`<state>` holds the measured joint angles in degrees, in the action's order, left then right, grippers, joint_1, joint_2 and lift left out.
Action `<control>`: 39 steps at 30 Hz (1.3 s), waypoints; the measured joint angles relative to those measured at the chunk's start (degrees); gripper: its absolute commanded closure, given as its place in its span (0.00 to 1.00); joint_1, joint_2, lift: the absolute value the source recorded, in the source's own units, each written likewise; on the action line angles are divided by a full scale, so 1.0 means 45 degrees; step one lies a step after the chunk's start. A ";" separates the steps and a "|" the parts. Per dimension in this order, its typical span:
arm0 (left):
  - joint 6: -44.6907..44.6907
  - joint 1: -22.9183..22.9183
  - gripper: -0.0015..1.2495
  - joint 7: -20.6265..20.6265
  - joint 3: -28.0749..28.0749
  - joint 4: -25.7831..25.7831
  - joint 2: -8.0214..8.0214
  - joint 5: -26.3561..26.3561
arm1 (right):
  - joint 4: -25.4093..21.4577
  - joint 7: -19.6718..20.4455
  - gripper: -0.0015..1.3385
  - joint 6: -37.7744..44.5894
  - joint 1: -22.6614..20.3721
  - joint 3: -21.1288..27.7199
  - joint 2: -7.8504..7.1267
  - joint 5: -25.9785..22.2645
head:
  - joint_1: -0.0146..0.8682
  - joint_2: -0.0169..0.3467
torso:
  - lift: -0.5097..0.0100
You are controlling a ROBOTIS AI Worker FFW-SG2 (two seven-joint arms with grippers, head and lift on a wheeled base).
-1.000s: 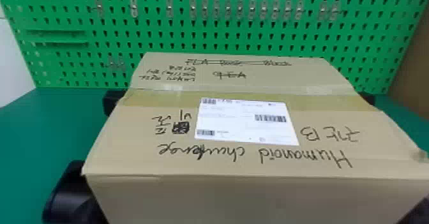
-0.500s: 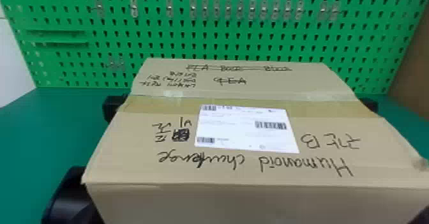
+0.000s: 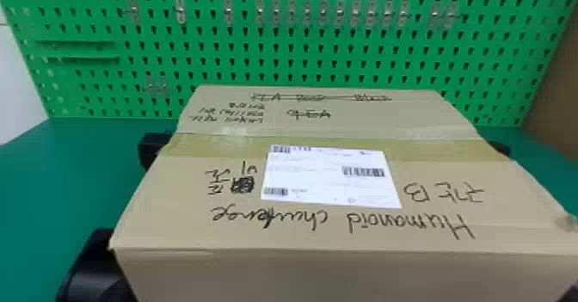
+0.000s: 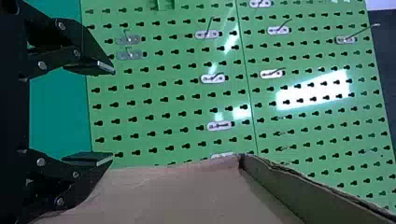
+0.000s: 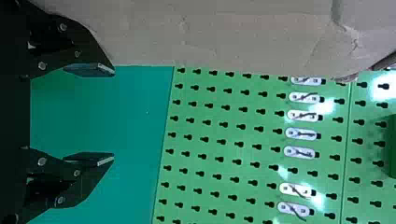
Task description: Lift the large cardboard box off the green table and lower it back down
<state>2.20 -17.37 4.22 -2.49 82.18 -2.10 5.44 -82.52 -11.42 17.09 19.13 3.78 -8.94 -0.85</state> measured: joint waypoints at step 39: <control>0.0001 0.0490 0.41 0.0162 -0.0052 0.0055 0.0017 -0.0271 | -0.0046 0.0000 0.40 -0.0051 -0.0358 -0.0165 0.0014 0.0044 | 0.59 0.19 | 0.57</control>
<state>2.20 -15.16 4.94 -2.72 82.43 -2.02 4.22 -82.72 -11.42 16.86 17.52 3.04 -8.88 -0.65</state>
